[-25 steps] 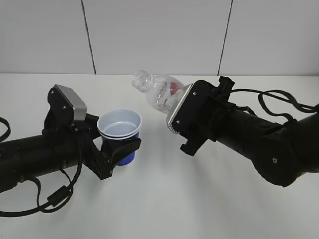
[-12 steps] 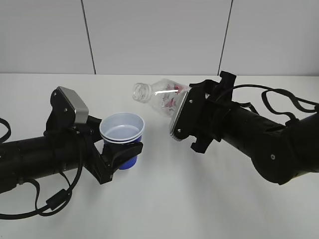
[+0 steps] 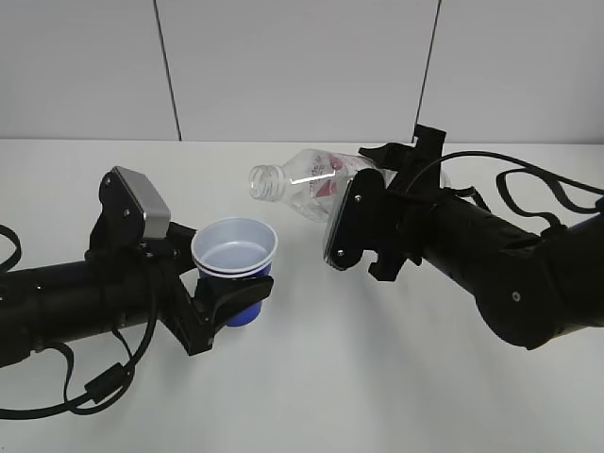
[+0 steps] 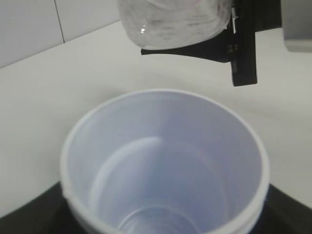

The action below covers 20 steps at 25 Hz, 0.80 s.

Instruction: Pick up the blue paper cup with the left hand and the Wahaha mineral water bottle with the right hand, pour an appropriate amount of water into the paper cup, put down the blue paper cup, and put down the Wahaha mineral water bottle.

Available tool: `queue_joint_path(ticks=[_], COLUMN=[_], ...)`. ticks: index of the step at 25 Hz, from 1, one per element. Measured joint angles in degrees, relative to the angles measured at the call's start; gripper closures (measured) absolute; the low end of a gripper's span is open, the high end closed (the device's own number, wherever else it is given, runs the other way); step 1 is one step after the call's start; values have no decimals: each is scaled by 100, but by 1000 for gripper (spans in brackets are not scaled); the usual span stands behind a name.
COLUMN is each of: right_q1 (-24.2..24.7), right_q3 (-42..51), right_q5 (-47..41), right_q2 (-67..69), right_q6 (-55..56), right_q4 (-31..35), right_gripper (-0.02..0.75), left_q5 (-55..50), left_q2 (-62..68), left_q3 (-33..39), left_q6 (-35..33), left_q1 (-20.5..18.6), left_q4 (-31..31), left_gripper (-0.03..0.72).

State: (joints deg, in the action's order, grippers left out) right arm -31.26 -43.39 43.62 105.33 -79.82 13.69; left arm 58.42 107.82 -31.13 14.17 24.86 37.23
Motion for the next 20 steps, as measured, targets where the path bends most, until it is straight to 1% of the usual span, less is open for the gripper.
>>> queue_joint_path(ticks=[20], right_q1=[0], right_q3=[0], right_q5=[365], right_q2=[0], right_q6=[-719], right_q4=[0], right_gripper=[241], left_q5=[0], left_q2=[0], left_q3=[0], left_q6=[8], left_q1=[0], left_q4=[96], left_gripper=[148])
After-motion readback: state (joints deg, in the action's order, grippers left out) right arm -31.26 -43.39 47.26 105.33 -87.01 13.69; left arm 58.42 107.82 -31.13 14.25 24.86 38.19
